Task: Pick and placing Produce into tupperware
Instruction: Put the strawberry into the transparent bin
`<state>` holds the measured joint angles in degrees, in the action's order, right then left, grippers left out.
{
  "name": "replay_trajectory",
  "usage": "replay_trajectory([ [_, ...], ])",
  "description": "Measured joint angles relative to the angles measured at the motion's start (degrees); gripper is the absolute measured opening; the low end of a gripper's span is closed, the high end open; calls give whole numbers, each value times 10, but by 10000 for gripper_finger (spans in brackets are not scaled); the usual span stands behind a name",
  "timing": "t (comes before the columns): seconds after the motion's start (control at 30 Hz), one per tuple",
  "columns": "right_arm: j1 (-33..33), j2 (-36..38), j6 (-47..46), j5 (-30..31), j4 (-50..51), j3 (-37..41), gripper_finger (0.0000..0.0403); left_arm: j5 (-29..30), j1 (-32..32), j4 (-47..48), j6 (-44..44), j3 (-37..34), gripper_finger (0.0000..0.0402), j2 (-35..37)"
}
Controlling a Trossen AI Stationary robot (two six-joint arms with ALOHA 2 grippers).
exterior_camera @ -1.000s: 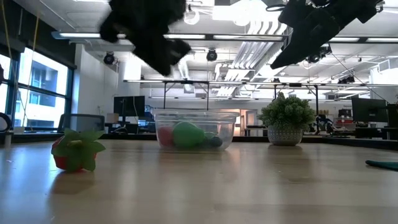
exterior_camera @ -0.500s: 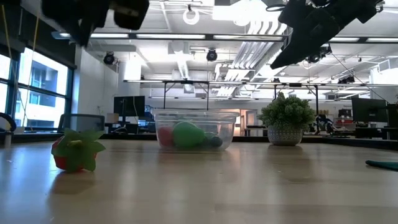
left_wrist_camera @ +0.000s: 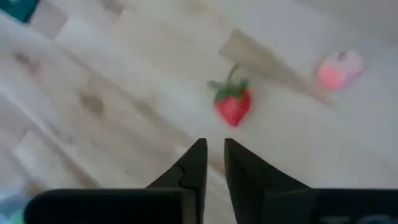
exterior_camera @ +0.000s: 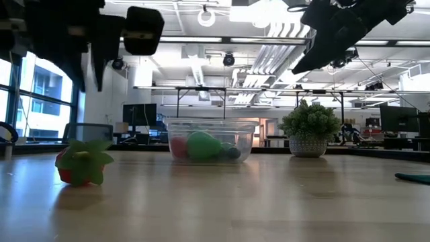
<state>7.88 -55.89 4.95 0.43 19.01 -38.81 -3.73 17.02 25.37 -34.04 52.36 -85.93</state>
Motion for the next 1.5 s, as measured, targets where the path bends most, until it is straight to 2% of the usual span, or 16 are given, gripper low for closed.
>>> replay_trajectory([
  [0.1, 0, 0, 0, 0, -1, 0, 2, -17, 3, -53, 4, 2, 70, -24],
  [0.4, 0, -11, 0, 0, -4, 0, 2, -18, 2, -40, 30, 1, 170, -72],
  [0.6, 0, -15, 0, 0, 7, 0, 2, -41, 4, -60, 30, 2, 207, -87],
  [0.83, 0, -16, 0, 0, 5, 0, 2, -64, 12, -82, 28, 2, 216, -118],
  [1.5, 0, -16, 0, 0, 5, 0, 2, -57, 14, -141, 23, 2, 216, -154],
])
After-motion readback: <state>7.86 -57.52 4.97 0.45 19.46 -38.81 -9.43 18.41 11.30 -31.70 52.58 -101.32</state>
